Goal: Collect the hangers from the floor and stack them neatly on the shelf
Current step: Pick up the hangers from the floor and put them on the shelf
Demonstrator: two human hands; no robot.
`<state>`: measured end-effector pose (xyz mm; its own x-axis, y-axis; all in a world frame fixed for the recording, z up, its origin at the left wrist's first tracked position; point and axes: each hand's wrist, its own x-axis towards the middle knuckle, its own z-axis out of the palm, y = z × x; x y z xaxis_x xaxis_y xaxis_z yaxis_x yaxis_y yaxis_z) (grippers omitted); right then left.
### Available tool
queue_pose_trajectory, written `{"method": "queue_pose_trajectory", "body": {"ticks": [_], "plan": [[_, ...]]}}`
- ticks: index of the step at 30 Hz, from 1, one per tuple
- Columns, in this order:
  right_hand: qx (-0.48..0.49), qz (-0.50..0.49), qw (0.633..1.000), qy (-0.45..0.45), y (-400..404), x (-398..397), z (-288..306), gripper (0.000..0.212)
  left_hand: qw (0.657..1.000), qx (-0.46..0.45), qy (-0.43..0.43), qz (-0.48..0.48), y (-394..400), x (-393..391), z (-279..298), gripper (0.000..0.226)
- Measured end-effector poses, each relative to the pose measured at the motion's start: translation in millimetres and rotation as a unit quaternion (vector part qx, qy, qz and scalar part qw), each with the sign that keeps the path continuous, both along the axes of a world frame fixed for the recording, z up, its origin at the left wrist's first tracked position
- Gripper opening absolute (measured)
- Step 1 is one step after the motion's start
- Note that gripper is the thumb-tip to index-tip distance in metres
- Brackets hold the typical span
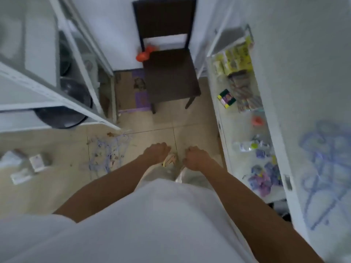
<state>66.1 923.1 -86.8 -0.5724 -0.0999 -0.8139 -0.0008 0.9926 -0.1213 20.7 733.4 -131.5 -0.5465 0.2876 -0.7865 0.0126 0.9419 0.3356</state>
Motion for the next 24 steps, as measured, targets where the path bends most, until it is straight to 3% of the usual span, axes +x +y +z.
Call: {"method": "queue_pose_trajectory", "body": {"ticks": [6,8,15,24], "plan": [[0.001,0.157,0.987,-0.041,6.1,-82.7,-22.3,0.06,0.992,-0.035,-0.014,0.117,14.2,-15.4,-1.8,0.057],[-0.001,0.184,0.982,-0.05,-0.7,-112.1,-32.9,0.054,0.983,-0.035,-0.009,0.177,12.8,-25.4,3.9,0.056],[-0.043,0.344,0.934,-0.088,-52.6,-169.2,-52.0,0.052,0.896,-0.055,-0.026,0.44,-10.6,-0.6,18.7,0.053],[-0.009,0.442,0.892,-0.092,-140.1,-141.0,-74.7,0.046,0.81,-0.067,-0.031,0.581,-66.1,89.2,14.0,0.054]]}}
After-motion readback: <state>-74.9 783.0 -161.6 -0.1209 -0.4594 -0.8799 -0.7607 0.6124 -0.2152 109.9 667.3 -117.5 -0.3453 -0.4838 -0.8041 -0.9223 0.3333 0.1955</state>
